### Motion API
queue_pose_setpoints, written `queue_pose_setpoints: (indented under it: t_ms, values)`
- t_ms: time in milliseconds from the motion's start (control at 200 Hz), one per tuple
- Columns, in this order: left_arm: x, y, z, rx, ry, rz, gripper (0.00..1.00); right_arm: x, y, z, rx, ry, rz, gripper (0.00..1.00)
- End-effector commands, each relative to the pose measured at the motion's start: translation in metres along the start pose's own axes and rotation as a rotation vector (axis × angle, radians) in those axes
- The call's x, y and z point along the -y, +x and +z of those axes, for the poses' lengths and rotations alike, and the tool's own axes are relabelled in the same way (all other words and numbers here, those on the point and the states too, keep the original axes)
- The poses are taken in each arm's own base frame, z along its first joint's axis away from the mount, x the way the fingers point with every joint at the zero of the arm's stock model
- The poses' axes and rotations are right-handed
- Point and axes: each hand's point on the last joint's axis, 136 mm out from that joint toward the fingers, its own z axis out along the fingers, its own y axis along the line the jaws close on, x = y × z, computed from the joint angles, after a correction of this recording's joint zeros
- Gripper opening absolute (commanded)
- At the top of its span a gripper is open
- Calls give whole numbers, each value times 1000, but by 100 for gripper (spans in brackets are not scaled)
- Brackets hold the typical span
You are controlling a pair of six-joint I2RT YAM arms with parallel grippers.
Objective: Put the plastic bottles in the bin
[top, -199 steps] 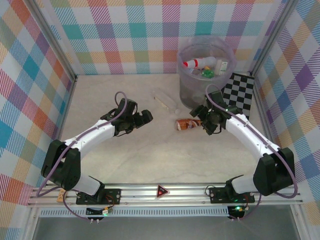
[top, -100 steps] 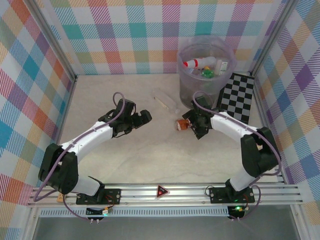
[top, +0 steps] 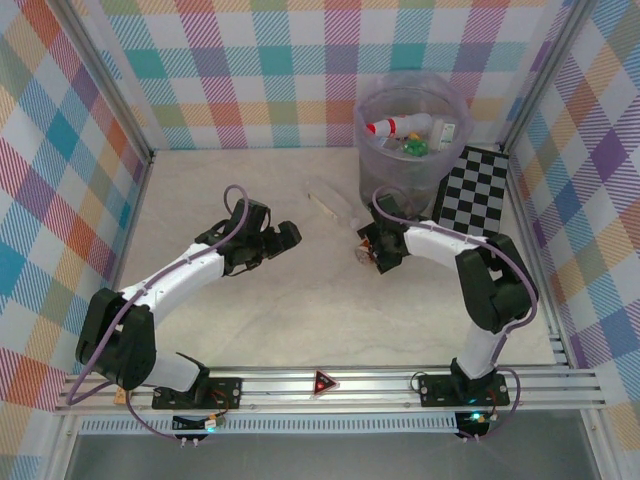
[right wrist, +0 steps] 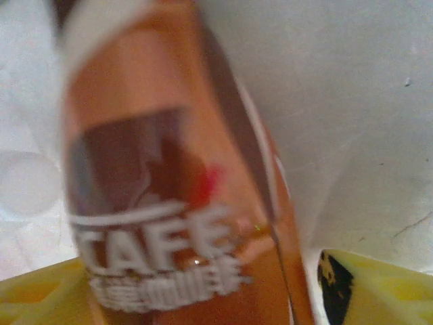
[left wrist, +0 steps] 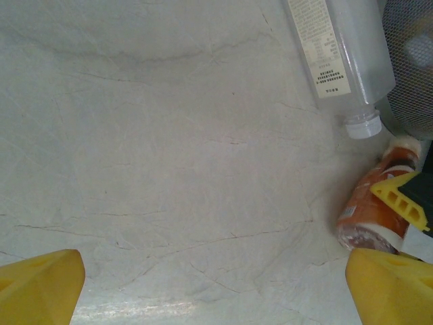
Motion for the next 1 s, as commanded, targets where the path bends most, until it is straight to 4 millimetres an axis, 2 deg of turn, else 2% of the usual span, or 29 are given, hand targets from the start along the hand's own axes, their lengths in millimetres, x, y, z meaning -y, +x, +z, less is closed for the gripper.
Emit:
queue_pose_setpoints:
  t_ms: [0, 245, 380, 520, 720, 890, 995]
  values:
    - [-7, -2, -6, 14, -16, 11, 98, -3, -2, 3, 18, -9, 18, 69]
    - [-6, -2, -6, 12, -12, 8, 99, 1, -4, -12, 41, -12, -17, 57]
    - [-4, -3, -6, 11, -10, 10, 99, 4, -2, -35, 32, -21, -72, 55]
    - [-2, -5, -4, 9, -13, 16, 98, 11, -5, -77, 57, -56, -205, 52]
    - [3, -9, 6, -7, -11, 22, 99, 26, -12, -148, 69, -25, -465, 41]
    - [8, -12, 10, -12, -3, 27, 99, 8, -30, -215, 145, -81, -685, 36]
    - [8, -11, 12, -17, 2, 25, 99, -18, -39, -248, 154, -94, -789, 36]
